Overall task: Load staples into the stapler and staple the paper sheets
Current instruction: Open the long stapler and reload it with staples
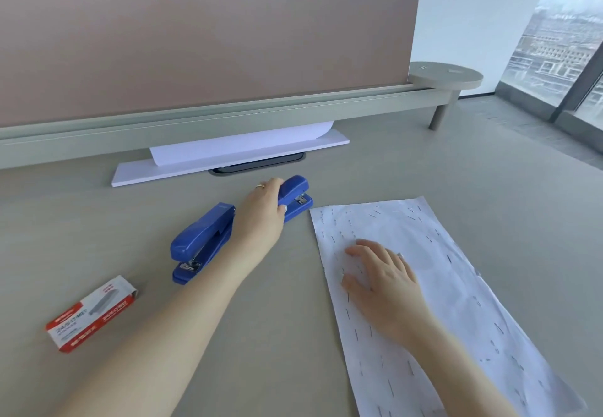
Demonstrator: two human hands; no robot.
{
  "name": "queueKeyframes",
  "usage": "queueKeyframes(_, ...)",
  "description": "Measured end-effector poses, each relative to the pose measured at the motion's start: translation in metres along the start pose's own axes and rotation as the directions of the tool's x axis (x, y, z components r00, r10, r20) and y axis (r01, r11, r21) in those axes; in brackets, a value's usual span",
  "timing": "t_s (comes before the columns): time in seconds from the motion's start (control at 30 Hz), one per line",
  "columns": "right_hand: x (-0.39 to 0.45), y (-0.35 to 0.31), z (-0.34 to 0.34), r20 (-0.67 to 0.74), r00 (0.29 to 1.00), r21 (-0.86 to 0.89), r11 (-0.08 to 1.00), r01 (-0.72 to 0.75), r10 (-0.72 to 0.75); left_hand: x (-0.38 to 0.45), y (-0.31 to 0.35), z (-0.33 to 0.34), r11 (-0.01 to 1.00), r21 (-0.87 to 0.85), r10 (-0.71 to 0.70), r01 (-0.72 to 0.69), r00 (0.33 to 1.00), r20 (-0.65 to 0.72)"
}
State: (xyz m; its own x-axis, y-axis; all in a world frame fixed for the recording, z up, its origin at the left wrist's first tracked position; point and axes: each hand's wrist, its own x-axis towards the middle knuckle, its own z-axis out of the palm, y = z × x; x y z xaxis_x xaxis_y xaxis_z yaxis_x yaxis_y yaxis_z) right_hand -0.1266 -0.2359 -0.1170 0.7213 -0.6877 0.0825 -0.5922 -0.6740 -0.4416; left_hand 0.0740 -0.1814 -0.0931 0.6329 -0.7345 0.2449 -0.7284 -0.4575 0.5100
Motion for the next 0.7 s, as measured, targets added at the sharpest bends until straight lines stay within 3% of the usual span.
queueKeyframes(0.07, 0.002, 0.001, -0.001, -0.011, 1.000, -0.005, 1.000, -0.004, 0.004, -0.002, -0.002, -0.003, 0.999, 0.035, 0.017, -0.017, 1.000, -0.002)
queueKeyframes(0.17, 0.002, 0.001, -0.002, -0.023, 0.999, -0.016, 0.999, -0.032, 0.032, -0.018, -0.013, -0.023, 0.954, 0.299, 0.064, -0.036, 0.994, -0.085)
queueKeyframes(0.27, 0.000, -0.005, -0.003, -0.029, 0.999, -0.004, 0.999, -0.043, 0.042, -0.043, -0.037, -0.052, 0.891, 0.442, -0.044, 0.103, 0.989, -0.142)
queueKeyframes(0.33, -0.002, -0.015, -0.003, -0.064, 0.998, 0.066, 0.998, 0.009, -0.005, -0.059, -0.055, -0.066, 0.907, 0.371, -0.179, 0.199, 0.980, -0.089)
queueKeyframes(0.43, -0.007, -0.039, 0.002, -0.098, 0.985, 0.165, 0.974, 0.154, -0.140, -0.080, -0.067, -0.071, 0.962, 0.085, -0.258, 0.260, 0.966, -0.032)
queueKeyframes(0.6, -0.020, -0.082, 0.017, -0.102, 0.927, 0.194, 0.907, 0.374, -0.360, -0.112, -0.078, -0.083, 0.962, -0.105, -0.251, 0.251, 0.968, 0.014)
queueKeyframes(0.7, -0.021, -0.108, 0.025, -0.116, 0.887, 0.209, 0.862, 0.461, -0.446, -0.139, -0.081, -0.092, 0.977, -0.144, -0.145, 0.156, 0.986, 0.082)
